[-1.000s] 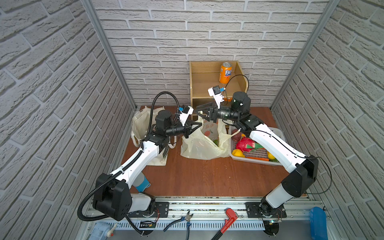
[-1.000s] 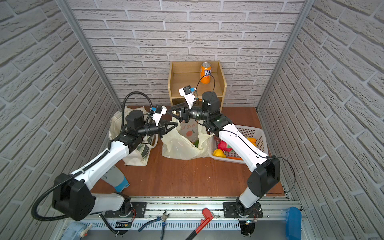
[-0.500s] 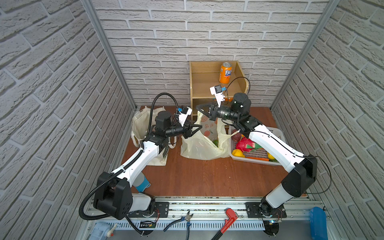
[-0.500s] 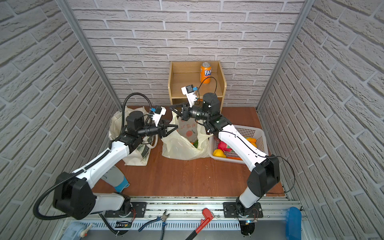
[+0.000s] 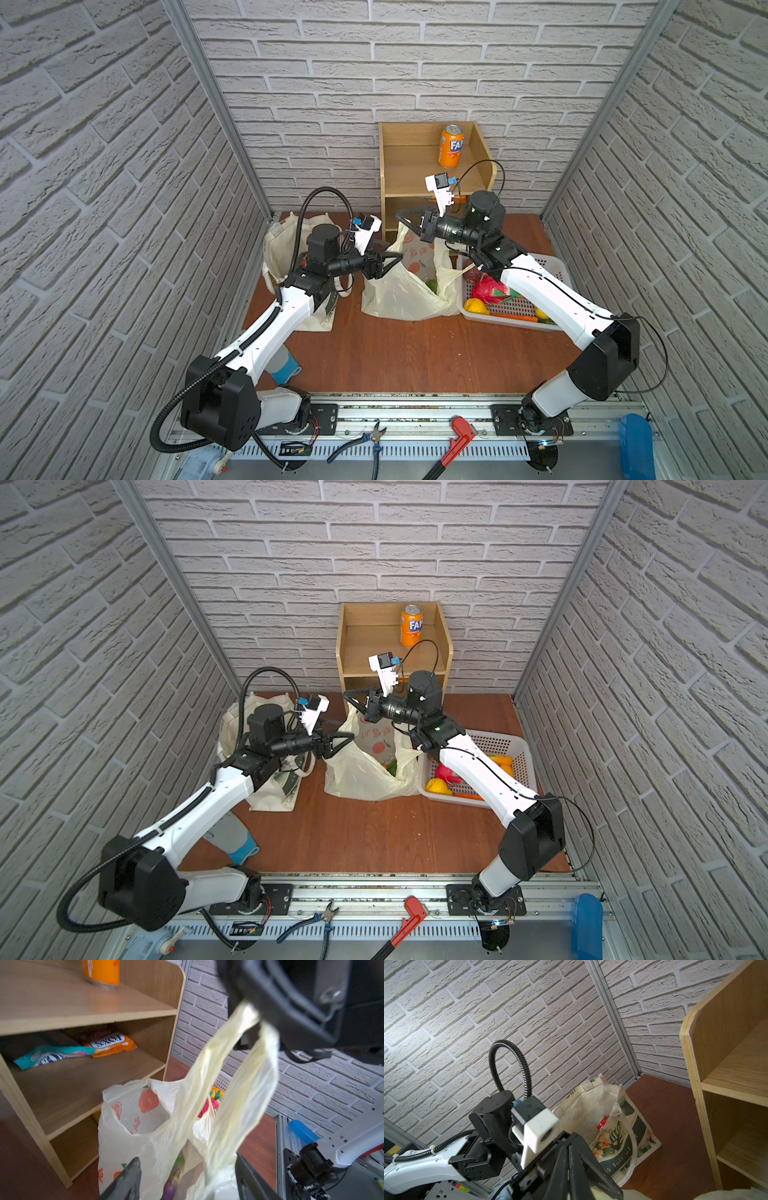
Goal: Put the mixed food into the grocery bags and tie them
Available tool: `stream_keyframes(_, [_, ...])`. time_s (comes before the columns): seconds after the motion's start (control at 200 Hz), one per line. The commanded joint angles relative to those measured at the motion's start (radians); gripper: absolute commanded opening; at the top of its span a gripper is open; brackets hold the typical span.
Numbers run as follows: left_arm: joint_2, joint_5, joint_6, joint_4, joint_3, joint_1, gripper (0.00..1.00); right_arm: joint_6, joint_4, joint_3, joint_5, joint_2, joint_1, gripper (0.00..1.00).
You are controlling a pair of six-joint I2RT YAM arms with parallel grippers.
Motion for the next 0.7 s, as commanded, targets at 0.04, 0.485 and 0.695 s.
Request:
stream_keyframes(0.04, [-0.035,-0.017,0.092,-0.029,0.074,0.007,0.76,0.003,0.035,0.001,-0.002,-0.041,0.012,0.06])
stream_keyframes(0.485, [0.126,0.132,0.057,0.031,0.217,0.006,0.66,0.009,0.018,0.031,-0.029,-0.06,0.025,0.06])
stream_keyframes(0.695, [0.185,0.177,-0.058,0.182,0.211,0.005,0.49,0.033,0.044,0.028,-0.033,-0.051,0.027,0.06])
